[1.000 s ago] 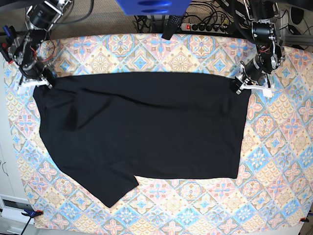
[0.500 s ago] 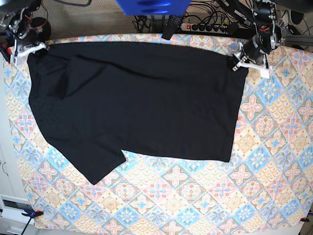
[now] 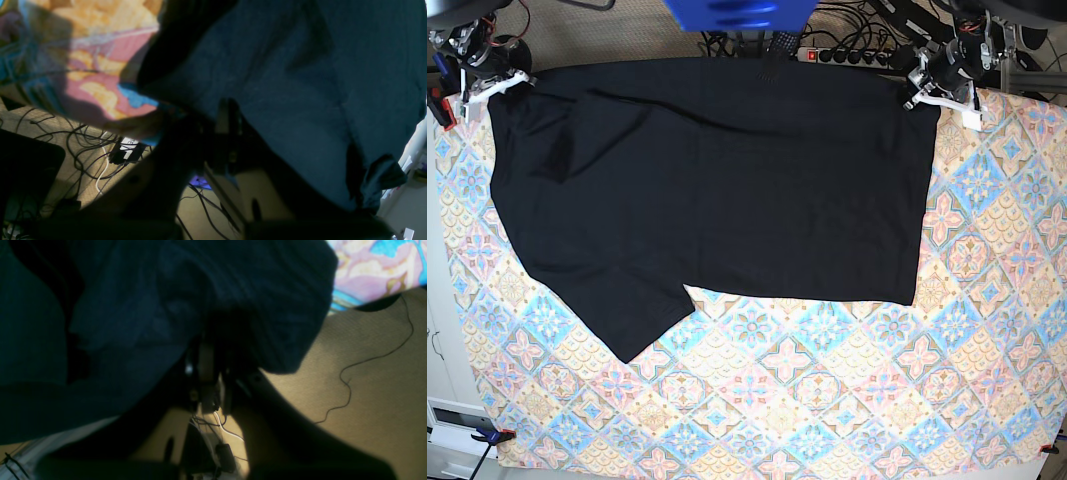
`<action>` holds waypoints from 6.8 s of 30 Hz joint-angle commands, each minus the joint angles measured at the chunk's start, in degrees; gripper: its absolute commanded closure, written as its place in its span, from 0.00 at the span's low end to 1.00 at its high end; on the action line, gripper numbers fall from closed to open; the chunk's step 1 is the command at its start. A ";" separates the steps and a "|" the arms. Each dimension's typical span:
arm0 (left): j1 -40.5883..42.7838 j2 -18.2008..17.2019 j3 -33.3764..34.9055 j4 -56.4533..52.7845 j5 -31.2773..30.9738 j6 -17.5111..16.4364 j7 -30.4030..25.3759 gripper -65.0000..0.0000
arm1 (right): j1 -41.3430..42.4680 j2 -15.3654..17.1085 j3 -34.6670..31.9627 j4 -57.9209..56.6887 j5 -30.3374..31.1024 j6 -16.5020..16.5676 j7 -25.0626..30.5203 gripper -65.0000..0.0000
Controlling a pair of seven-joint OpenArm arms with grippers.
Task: Fold the T-shirt properly
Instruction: 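Drag the shirt by its shoulder edge with both grippers toward the robot, then release the shoulders and grasp the shirt's side edges with both grippers, then fold the grasped side edges over toward the shoulder edge with both grippers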
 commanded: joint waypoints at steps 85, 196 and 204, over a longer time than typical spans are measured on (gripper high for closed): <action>-55.51 -0.36 24.10 -46.61 22.16 -6.61 -17.06 1.00 | 31.81 8.03 -16.92 -3.26 -14.04 -0.15 0.88 0.58; -7.95 -6.60 8.36 13.52 22.77 -6.35 -16.97 1.00 | 24.86 19.02 -21.58 -9.15 -26.97 13.26 27.17 0.98; -6.63 -6.78 8.28 8.77 24.18 -6.35 -17.06 1.00 | 19.15 19.02 -21.06 -7.74 -26.97 13.26 27.35 0.98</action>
